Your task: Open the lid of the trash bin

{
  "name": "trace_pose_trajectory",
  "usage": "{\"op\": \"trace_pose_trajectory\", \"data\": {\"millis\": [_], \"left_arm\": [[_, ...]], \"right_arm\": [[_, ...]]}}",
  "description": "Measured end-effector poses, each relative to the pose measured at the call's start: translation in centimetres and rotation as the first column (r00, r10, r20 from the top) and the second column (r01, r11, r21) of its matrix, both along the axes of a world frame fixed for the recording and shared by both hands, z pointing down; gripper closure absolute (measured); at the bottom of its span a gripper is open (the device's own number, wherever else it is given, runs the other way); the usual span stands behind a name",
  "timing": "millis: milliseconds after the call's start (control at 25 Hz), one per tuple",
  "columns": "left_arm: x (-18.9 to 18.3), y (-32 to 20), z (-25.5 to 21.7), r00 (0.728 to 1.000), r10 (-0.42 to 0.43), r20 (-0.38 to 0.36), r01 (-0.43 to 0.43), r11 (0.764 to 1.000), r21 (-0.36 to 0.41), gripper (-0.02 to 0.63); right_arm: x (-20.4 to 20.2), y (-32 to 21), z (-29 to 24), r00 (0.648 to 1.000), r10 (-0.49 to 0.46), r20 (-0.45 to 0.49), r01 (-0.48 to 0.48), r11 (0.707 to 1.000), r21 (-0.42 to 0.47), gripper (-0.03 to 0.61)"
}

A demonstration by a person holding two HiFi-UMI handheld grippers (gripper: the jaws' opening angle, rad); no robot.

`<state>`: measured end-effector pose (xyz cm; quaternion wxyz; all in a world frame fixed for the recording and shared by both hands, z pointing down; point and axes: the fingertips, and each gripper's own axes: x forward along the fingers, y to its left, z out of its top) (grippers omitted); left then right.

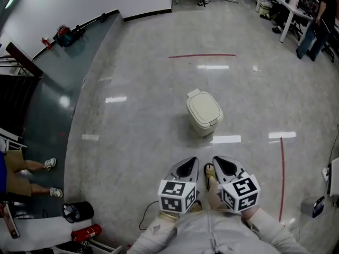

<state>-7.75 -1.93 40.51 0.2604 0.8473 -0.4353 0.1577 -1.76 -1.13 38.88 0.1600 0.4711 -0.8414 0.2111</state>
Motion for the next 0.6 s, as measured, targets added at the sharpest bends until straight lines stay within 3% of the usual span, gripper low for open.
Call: {"op": "trace_pose_trajectory", "data": {"millis": [600], "left_arm": [[3.4,-10.8,2.2,0.998,-0.051,0.033,0.052,0.998,-0.033,0.609]], "right_arm": [[4.5,-12.1,2.7,1.0,-0.007,-0.03,0.006,0.998,-0.055,0.58]]}}
